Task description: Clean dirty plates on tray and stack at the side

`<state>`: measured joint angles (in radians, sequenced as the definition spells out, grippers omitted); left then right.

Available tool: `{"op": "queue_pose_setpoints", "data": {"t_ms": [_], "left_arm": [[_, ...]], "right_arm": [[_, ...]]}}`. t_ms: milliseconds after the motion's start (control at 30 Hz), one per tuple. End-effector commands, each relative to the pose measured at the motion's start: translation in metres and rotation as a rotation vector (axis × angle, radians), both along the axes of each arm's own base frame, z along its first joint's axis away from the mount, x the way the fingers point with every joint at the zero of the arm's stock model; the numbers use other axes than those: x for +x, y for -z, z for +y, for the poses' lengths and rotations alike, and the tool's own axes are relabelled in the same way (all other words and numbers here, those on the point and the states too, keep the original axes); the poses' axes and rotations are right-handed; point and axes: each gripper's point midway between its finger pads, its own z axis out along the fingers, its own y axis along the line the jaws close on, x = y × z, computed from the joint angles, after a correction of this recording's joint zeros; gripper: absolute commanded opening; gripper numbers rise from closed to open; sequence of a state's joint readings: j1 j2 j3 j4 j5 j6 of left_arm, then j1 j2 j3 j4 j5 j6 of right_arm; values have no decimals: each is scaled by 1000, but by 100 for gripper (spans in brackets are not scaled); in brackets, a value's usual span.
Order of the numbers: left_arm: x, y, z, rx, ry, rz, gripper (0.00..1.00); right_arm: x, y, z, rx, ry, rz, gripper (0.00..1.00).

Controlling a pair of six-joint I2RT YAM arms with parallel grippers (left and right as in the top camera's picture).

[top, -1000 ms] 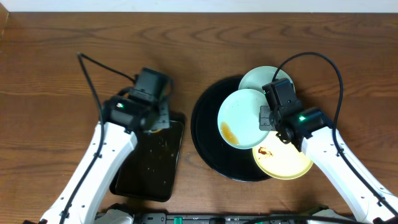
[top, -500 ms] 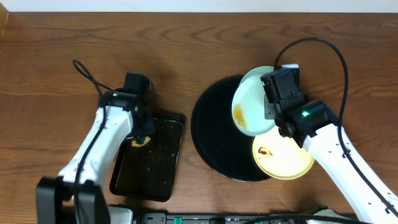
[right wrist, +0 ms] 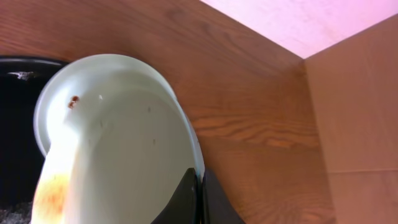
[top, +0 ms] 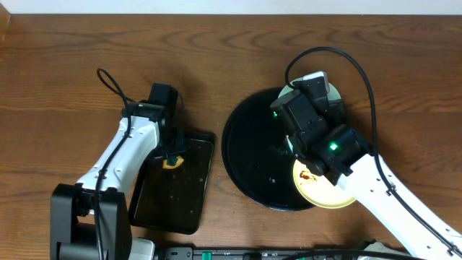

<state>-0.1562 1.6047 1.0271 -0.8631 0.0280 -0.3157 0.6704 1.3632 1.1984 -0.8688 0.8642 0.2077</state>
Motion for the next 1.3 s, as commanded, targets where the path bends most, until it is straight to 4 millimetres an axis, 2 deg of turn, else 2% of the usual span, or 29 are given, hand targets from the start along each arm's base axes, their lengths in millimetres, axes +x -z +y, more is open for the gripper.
{"op": "queue_pose_setpoints", "data": {"t_ms": [0,500,567,667,700,767,800,900,967,1000,1067,1100,1133,1167,1233,1267], "left_arm": [[-1,1,-2,-16,10,5,8],[1,1,-2,-17,14,-1,8],[1,1,-2,-17,14,-1,7],[1,1,-2,-17,14,-1,7],[1,1,-2,-17,14,0,7],[1,1,-2,-17,15,0,7],[1,1,-2,-17,18,0,8],[0,1,-4,-26,37,1,7],[0,1,-5,-34,48,3,7],[0,1,-5,-35,49,3,8],[0,1,-5,-35,48,3,7],[0,1,-5,-35,49,3,8],[0,1,-5,-34,50,3,8],[0,1,-6,-35,52,3,8],[0,1,-6,-35,53,3,7],[0,1,-6,-37,59,3,8]], "right_arm": [[1,-24,-9,-50,35,-73,1],[0,-23,-10,-63,29,-63,1],[0,-19,-6,-21,23,-52,1],[-4,1,10,147,5,17,1],[-6,9,16,211,-4,52,4],[-14,26,34,397,-11,148,33],[-17,32,43,477,-17,196,41],[-27,44,62,666,-15,309,47],[-32,51,61,735,58,345,63],[-35,55,59,754,97,359,66],[-42,65,50,777,199,381,54],[-45,70,45,787,250,389,31],[-48,76,41,794,297,396,24],[-51,82,36,796,332,402,29],[-55,95,27,797,395,410,47],[-56,100,21,790,421,409,47]]}}
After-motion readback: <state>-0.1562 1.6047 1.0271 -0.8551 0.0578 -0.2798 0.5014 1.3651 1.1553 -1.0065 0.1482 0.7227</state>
